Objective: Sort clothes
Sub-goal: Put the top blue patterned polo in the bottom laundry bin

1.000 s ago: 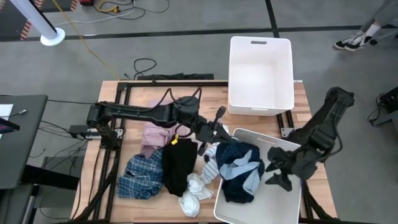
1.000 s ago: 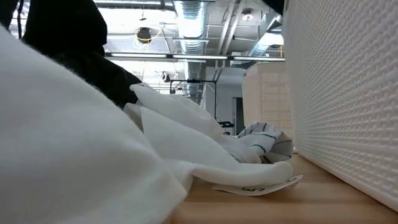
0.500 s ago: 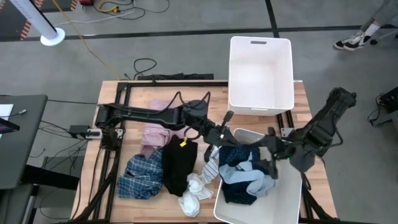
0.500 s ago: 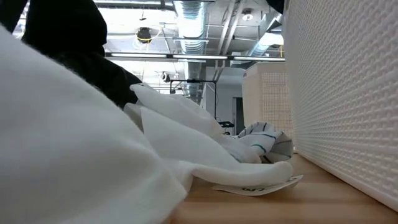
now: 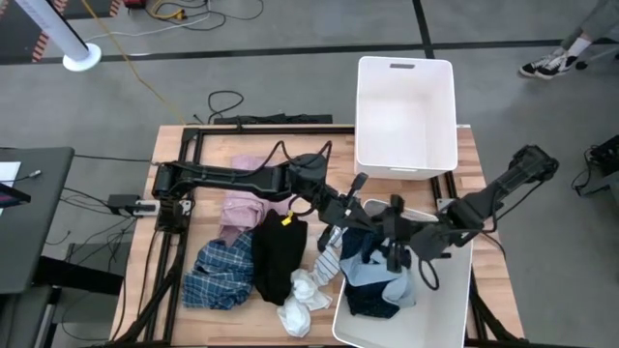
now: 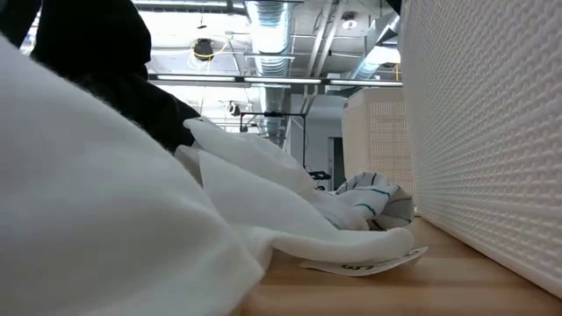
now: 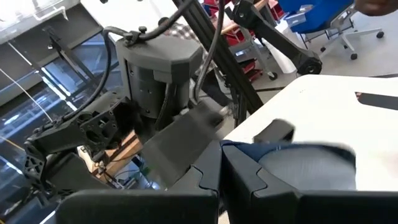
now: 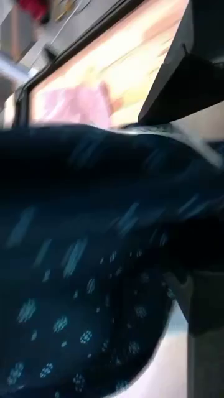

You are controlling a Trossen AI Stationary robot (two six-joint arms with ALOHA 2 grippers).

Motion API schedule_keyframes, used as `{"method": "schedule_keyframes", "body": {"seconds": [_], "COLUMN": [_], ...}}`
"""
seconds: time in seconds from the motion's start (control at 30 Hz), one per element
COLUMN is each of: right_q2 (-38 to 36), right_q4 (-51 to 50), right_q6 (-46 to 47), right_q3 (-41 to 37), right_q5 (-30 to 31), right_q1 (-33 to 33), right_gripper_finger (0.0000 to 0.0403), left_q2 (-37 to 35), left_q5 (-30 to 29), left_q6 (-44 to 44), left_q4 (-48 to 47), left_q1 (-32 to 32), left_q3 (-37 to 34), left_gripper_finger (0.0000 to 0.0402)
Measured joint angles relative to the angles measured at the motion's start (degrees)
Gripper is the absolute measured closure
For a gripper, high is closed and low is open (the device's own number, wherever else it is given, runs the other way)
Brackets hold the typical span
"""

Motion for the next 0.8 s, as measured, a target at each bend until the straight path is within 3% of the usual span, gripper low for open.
{"method": "schedule_keyframes", "body": {"seconds": [0.13,0.33,0.5,0.8], "right_q2": [2.17,2.39,-0.24,-2.76], "right_q4": [3.99,3.01,-1.23,-22.75], "right_q6": [-4.45,-6.92,-3.45,14.63], "right_q3": [0.0,0.0,1.5,9.24], "right_q5": [-1.95,-1.54,4.19,5.72], "right_q1": [-0.9,0.16,3.75,14.52], "right_gripper_finger": [0.0163,0.0375,0.0397,0.0401], "left_q2": [0.0,0.0,-0.64,-8.41], "left_q5": [0.0,-0.19,-4.44,-5.73], "left_q6": [0.0,-0.41,-1.64,-4.52], "left_q4": [-0.18,-1.86,-3.23,-15.15], "left_q1": [0.0,0.0,0.0,0.93], "left_q3": [0.0,0.0,0.02,0.07], "left_gripper_finger": [0.0401,0.0401,0.0356,0.0184]}}
